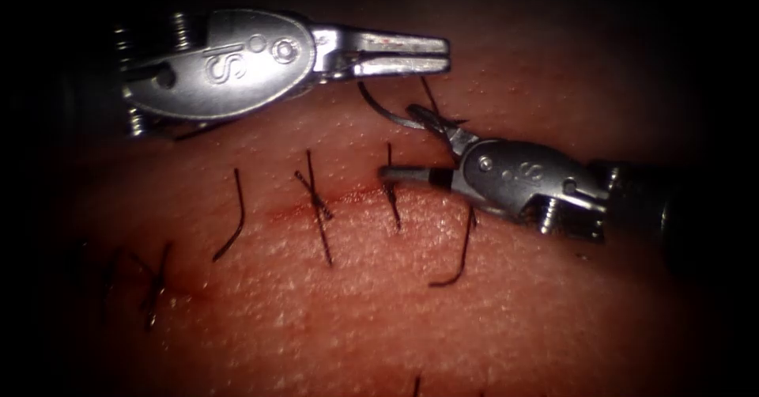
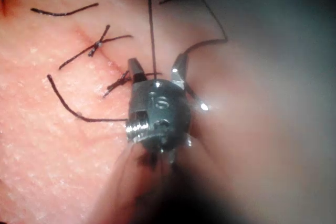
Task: Wound Closure
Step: Snip suture with blades on right tool
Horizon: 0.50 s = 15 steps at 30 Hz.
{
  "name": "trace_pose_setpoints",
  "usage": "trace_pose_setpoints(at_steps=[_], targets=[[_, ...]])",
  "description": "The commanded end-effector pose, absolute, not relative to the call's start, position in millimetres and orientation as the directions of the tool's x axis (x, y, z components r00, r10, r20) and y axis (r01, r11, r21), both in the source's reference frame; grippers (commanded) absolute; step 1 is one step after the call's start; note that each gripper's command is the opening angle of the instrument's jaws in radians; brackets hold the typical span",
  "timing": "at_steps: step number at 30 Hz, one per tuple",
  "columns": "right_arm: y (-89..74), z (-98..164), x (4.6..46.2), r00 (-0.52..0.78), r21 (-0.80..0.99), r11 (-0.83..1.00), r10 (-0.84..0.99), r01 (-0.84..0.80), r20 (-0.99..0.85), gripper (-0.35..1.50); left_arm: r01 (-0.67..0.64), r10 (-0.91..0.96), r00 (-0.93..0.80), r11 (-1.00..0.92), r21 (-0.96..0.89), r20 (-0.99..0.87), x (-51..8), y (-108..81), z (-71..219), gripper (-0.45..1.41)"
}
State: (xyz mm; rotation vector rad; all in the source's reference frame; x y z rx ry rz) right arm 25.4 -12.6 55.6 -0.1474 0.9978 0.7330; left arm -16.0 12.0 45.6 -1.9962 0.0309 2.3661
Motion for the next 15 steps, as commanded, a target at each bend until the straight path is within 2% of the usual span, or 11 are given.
trace_pose_setpoints(at_steps=[1, 3, 8, 14, 15], targets=[[-12.1, 56.0, 26.2, 0.324, 0.207, 0.754, 0.49, -0.623, -0.809, 0.26, -0.048, 0.019, -0.167, -0.999, -0.011, -0.986, -16.4, 12.5, 45.9, -0.45], [-12.1, 56.0, 26.2, 0.319, 0.213, 0.753, 0.494, -0.623, -0.809, -0.35, -0.047, 0.019, -0.166, -0.999, -0.011, -0.986, -16.3, 12.5, 45.9, -0.45], [-12.0, 55.7, 26.2, 0.274, 0.213, 0.684, 0.529, -0.698, -0.803, -0.35, -0.044, 0.017, -0.165, -0.999, -0.01, -0.986, -16.1, 12.3, 45.8, -0.45], [-12.4, 54.9, 24.8, 0.292, 0.199, 0.708, 0.508, -0.678, -0.81, -0.35, -0.03, 0.007, -0.152, -1.0, -0.002, -0.988, -15.6, 11.1, 45.2, -0.45], [-12.5, 54.7, 24.3, 0.319, 0.17, 0.733, 0.477, -0.658, -0.819, -0.1, -0.026, 0.003, -0.148, -1.0, 0.001, -0.989, -15.4, 10.8, 45.1, -0.45]])
